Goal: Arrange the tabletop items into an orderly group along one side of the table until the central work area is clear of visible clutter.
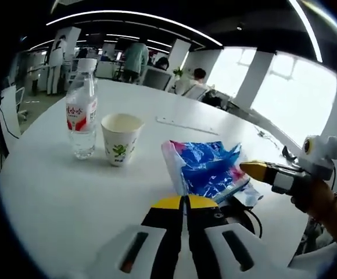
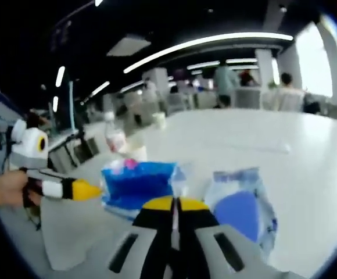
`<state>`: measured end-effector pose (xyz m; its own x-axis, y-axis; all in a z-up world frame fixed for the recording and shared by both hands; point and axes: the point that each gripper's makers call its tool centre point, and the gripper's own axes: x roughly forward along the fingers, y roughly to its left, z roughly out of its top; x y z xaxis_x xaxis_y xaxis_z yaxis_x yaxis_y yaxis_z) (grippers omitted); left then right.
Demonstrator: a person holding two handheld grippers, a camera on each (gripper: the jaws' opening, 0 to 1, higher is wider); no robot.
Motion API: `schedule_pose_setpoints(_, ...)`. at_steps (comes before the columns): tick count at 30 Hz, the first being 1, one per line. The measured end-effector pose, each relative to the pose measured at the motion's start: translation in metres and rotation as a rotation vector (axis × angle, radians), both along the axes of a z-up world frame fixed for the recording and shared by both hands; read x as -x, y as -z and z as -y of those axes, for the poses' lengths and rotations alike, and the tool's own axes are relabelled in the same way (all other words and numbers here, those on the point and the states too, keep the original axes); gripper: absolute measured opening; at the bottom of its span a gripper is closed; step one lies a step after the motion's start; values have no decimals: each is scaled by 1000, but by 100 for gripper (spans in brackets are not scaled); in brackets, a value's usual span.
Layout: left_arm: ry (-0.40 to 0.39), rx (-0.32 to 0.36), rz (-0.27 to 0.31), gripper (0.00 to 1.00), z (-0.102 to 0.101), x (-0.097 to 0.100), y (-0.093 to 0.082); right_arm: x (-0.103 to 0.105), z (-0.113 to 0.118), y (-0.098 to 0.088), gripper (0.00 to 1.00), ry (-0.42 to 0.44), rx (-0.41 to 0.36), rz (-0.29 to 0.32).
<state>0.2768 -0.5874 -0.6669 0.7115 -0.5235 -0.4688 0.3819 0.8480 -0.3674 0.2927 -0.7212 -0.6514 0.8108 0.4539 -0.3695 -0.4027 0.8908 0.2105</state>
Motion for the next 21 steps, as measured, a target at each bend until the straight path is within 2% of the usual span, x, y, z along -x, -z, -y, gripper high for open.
schedule_pose_setpoints(8, 35, 35, 27, 1, 17, -8, -17, 3, 14, -15, 0, 23, -20, 9)
schedule_pose_setpoints(17, 86, 52, 29, 1, 41, -9, -24, 3, 38, -23, 0, 69, -21, 1)
schedule_pose_setpoints(21, 99, 66, 36, 1, 52, -11, -29, 3, 49, -30, 0, 98, -44, -3)
